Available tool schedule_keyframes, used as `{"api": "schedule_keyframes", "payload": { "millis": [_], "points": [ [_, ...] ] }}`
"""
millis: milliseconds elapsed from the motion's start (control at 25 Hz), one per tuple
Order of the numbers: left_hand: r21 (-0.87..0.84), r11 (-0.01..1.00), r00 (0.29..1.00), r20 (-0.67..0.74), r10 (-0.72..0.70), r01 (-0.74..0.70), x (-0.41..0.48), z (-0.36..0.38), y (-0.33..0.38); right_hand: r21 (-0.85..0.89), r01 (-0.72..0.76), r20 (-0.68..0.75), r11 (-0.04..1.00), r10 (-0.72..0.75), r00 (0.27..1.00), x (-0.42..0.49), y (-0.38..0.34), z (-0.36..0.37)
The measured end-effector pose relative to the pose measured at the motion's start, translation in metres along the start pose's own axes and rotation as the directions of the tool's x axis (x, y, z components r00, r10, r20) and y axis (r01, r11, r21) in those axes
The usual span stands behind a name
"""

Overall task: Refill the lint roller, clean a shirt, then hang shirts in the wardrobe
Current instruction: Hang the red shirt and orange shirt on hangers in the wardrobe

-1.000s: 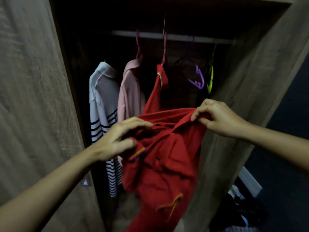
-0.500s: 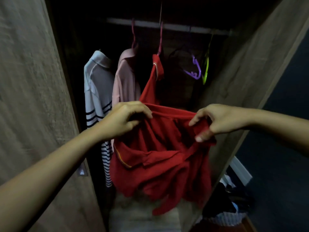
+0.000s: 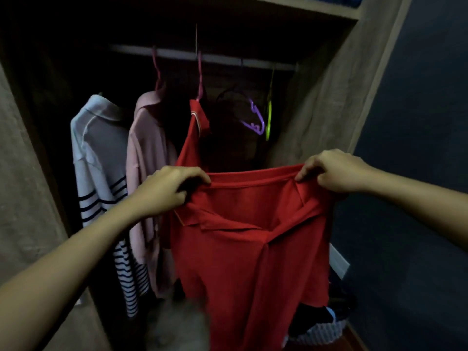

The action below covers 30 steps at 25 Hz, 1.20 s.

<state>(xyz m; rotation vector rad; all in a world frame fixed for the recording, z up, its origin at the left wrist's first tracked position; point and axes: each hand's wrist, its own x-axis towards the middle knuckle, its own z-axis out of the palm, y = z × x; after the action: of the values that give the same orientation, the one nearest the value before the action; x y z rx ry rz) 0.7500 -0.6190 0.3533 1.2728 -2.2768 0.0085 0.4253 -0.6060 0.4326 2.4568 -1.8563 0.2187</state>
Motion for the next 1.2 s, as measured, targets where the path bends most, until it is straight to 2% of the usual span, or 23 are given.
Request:
{"api": "schedule_keyframes", "payload": {
  "millis": [80,160,280,360,440,560,640,760,880,920,960,1200],
  "points": [
    [-0.049,0.998,0.993,-0.117,0.02,-0.026,0.013,0.0,0.011,0.03,0.001,-0.043,1.0,0.001,0.999,0.006,0.005,0.004],
    [-0.049,0.998,0.987,-0.155,0.039,-0.047,0.024,0.005,0.016,-0.041,0.033,-0.096,0.999,-0.036,0.995,0.015,0.013,0.005],
    [-0.111,0.991,0.993,-0.099,0.06,-0.071,0.039,0.011,0.024,-0.299,0.07,-0.151,0.952,-0.119,0.981,0.033,0.028,0.003],
    [-0.151,0.987,0.987,-0.157,0.037,-0.062,0.053,0.014,0.033,-0.487,0.068,-0.136,0.871,-0.153,0.979,0.044,0.037,0.001],
    [-0.245,0.97,0.972,-0.23,-0.046,-0.012,0.075,0.019,0.04,-0.629,0.045,-0.087,0.776,-0.127,0.988,0.053,0.046,-0.002],
    [-0.504,0.854,0.917,-0.268,-0.297,0.129,0.124,0.024,0.047,-0.714,-0.007,-0.078,0.7,-0.069,0.995,0.06,0.062,-0.003],
    [-0.595,0.78,0.854,-0.289,-0.433,0.194,0.161,0.024,0.052,-0.733,-0.013,-0.093,0.68,-0.081,0.992,0.062,0.07,0.0],
    [-0.624,0.727,0.796,-0.267,-0.543,0.287,0.216,0.023,0.056,-0.754,0.009,-0.082,0.657,-0.109,0.991,0.064,0.076,0.006],
    [-0.735,0.568,0.746,-0.129,-0.654,0.371,0.262,0.033,0.051,-0.76,0.018,-0.096,0.65,-0.14,0.985,0.066,0.082,0.01],
    [-0.782,0.502,0.737,-0.083,-0.671,0.369,0.272,0.037,0.048,-0.756,0.028,-0.1,0.654,-0.157,0.982,0.066,0.084,0.012],
    [-0.807,0.476,0.739,-0.076,-0.67,0.348,0.277,0.042,0.046,-0.758,0.032,-0.106,0.652,-0.171,0.98,0.066,0.084,0.013],
    [-0.633,0.685,0.667,-0.338,-0.664,0.361,0.286,0.038,0.045,-0.767,0.014,-0.143,0.641,-0.191,0.971,0.069,0.085,0.016]
  ]
}}
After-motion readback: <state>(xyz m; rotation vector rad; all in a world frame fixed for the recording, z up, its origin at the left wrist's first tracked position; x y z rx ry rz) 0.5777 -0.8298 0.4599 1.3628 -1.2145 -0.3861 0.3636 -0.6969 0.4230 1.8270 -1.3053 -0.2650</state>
